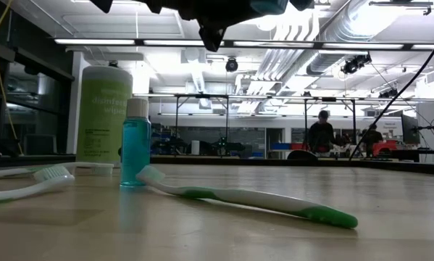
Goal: Pick & Place toothbrushing station
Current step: Put the top blue mouthwash bottle into the middle section of the transparent organizer
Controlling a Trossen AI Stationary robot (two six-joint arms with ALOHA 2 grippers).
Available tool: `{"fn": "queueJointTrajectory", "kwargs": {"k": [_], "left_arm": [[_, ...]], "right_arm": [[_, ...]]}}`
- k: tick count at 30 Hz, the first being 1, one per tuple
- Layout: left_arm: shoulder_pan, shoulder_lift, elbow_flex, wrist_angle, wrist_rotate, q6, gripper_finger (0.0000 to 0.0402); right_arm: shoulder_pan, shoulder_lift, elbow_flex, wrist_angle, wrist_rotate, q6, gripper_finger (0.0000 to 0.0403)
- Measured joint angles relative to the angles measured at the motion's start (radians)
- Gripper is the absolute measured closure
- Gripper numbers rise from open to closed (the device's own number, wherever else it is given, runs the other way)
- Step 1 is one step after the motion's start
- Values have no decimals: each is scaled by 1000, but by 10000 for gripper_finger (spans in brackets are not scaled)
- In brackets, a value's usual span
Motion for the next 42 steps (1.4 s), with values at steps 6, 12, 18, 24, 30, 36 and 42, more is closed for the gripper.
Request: {"fn": "queueJointTrajectory", "kwargs": {"k": [6, 12, 18, 24, 30, 36, 42], "left_arm": [[0, 0, 0, -12, 1, -9, 341], [0, 0, 0, -12, 0, -15, 341], [0, 0, 0, -12, 0, -16, 330], [0, 0, 0, -12, -1, 13, 294], [-1, 0, 0, -10, 2, 86, 283], [-1, 0, 0, -11, 2, 92, 281], [0, 0, 0, -10, -5, 97, 280]], "right_arm": [[0, 0, 0, 0, 3, 0, 276], [0, 0, 0, 0, 10, -3, 293], [0, -1, 0, 0, 7, -18, 315], [0, -1, 0, 1, 1, -19, 315], [5, -1, 2, 0, -14, 17, 315], [42, -3, 3, -59, 2, 69, 315], [119, -22, 2, -104, 68, 129, 315]]}}
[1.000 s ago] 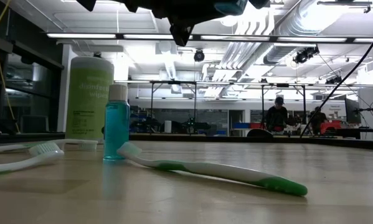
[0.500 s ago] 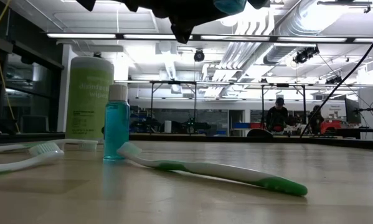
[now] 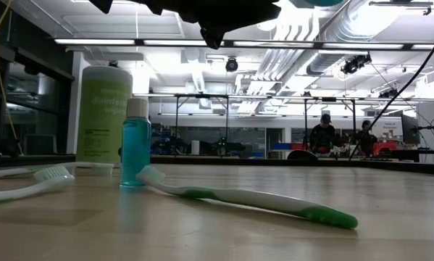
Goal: Pick & Place toothbrushing station
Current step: Put the top blue mouthwash bottle into the middle section of the transparent organizer
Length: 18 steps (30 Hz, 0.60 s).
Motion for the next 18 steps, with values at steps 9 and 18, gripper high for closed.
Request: {"fn": "queueJointTrajectory", "kwargs": {"k": [9, 18], "left_arm": [[0, 0, 0, 0, 3, -16, 279], [0, 0, 0, 0, 3, -19, 279]], "right_arm": [[180, -71, 0, -66, 222, 168, 315], [353, -75, 0, -197, 347, 337, 315]]}}
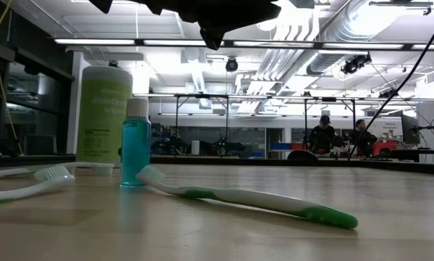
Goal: Pick & Place toothbrushing station
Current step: Put the top blue mouthwash bottle into the middle section of the transparent organizer
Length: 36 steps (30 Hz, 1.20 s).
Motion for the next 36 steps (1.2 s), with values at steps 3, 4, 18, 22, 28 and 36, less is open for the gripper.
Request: {"fn": "queueJointTrajectory", "kwargs": {"k": [3, 4, 18, 22, 28, 36], "left_arm": [[0, 0, 0, 0, 0, -17, 279], [0, 0, 0, 0, 0, -23, 279], [0, 0, 0, 20, 0, -29, 279], [0, 0, 0, 56, 1, -29, 279], [0, 0, 0, 80, 1, -29, 279], [0, 0, 0, 87, 1, -57, 279]], "right_arm": [[51, 0, 0, -33, 28, 57, 315], [69, 0, 0, -43, 42, 76, 315], [262, 80, -2, -189, 153, 391, 315], [304, 111, -2, -234, 172, 493, 315], [342, 159, -2, -298, 180, 614, 315], [343, 215, -2, -381, 176, 724, 315]]}}
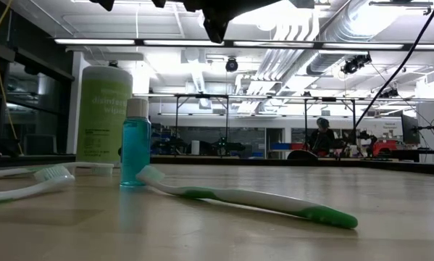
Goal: Pick & Place toothbrushing station
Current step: Put the top blue mouthwash bottle into the middle section of the transparent organizer
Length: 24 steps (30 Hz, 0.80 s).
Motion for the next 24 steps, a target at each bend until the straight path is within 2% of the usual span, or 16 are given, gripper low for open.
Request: {"fn": "queueJointTrajectory", "kwargs": {"k": [8, 24], "left_arm": [[-12, 0, 0, 0, 0, -1, 279], [-23, 0, 0, 0, 1, 5, 279]], "right_arm": [[0, 32, 0, -39, -18, 126, 315], [0, 106, 0, -44, -31, 242, 315]]}}
